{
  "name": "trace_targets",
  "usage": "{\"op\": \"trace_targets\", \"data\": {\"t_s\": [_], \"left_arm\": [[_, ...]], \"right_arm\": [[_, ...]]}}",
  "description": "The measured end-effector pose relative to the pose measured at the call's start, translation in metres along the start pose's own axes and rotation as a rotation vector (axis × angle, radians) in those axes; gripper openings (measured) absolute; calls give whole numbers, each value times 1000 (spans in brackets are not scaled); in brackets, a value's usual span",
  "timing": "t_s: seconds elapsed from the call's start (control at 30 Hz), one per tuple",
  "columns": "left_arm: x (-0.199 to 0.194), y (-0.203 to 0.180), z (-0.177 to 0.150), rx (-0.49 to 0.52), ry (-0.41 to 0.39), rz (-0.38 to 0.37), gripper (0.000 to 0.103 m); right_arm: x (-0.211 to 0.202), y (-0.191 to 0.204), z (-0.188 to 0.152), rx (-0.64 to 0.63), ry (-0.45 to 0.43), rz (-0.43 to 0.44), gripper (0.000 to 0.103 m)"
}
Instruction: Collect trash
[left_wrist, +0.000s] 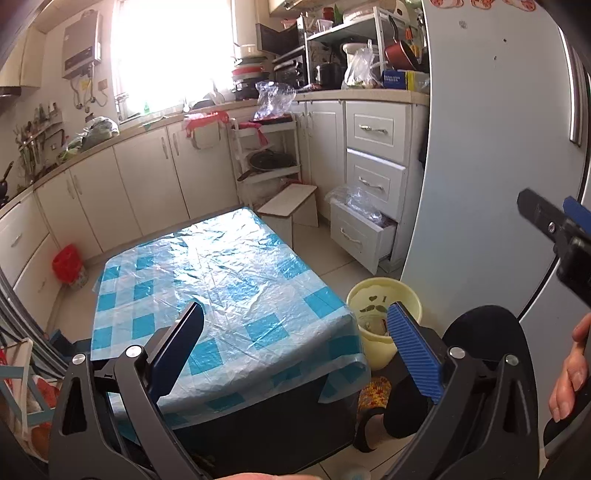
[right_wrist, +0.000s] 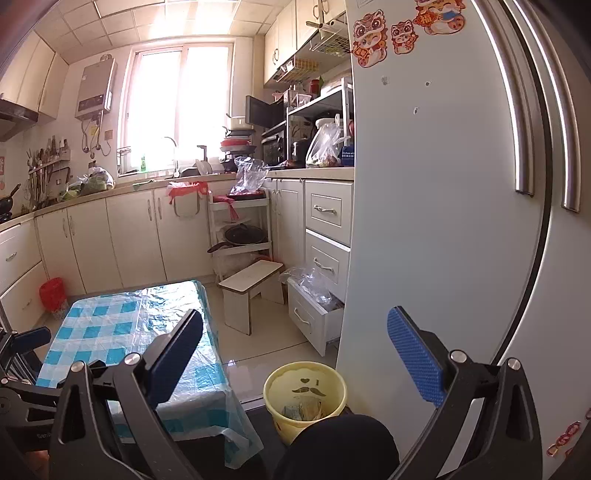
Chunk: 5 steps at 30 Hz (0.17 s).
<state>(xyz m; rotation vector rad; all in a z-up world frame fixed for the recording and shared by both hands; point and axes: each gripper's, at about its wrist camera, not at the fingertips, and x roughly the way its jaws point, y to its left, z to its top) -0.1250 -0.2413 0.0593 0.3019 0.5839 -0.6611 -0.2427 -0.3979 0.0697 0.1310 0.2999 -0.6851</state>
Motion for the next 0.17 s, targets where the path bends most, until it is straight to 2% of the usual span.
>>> {"op": "trace_targets", "data": {"t_s": [0.07,0.17], "left_arm": [[10,4,-4,-9,64,16,95],[16,12,-9,-20,89,41,95]], "right_arm": [[-2,0,1,9,-9,0,96],[-1,2,1,6,-10,6,96]]}}
